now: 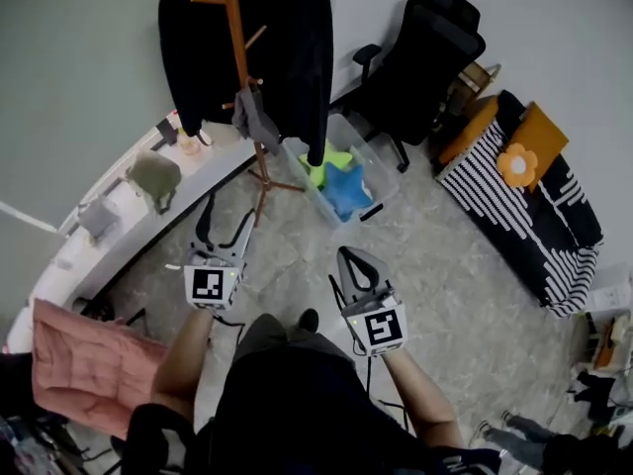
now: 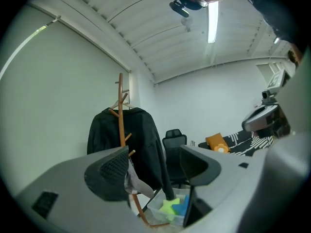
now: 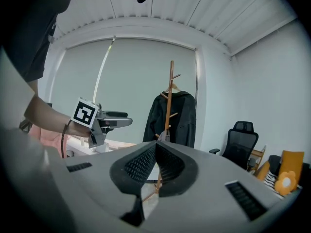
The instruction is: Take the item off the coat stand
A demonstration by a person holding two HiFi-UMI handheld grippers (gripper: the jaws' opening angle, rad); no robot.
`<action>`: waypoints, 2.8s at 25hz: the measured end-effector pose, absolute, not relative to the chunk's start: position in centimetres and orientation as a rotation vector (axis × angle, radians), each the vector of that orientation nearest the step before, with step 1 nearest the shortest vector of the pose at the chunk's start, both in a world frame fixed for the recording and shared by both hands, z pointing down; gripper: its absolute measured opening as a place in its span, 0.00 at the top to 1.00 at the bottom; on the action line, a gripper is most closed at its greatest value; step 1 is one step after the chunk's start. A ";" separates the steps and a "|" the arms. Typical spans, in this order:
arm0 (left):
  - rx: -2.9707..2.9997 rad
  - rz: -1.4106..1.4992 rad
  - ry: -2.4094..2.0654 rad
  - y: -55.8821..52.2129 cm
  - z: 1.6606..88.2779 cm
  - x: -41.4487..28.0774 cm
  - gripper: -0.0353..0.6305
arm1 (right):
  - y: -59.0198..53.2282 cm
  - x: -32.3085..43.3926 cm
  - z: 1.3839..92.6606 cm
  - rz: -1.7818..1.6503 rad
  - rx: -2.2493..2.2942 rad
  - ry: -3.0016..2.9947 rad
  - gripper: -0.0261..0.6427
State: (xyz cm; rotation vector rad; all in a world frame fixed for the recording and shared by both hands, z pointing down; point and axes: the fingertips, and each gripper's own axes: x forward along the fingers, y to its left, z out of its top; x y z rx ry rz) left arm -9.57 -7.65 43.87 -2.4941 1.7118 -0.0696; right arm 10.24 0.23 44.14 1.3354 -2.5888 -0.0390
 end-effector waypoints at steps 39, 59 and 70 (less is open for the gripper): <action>-2.417 -0.595 1.879 -46.1 58.1 -13.4 0.46 | -27.5 3.6 48.1 0.017 1.232 -2.569 0.93; -2.149 -0.747 2.108 -50.2 60.2 -15.3 0.87 | -29.3 5.0 49.2 0.077 1.221 -2.559 0.93; -2.219 -0.685 2.084 -48.7 58.5 -14.5 0.90 | -29.6 5.3 49.5 0.090 1.210 -2.561 0.93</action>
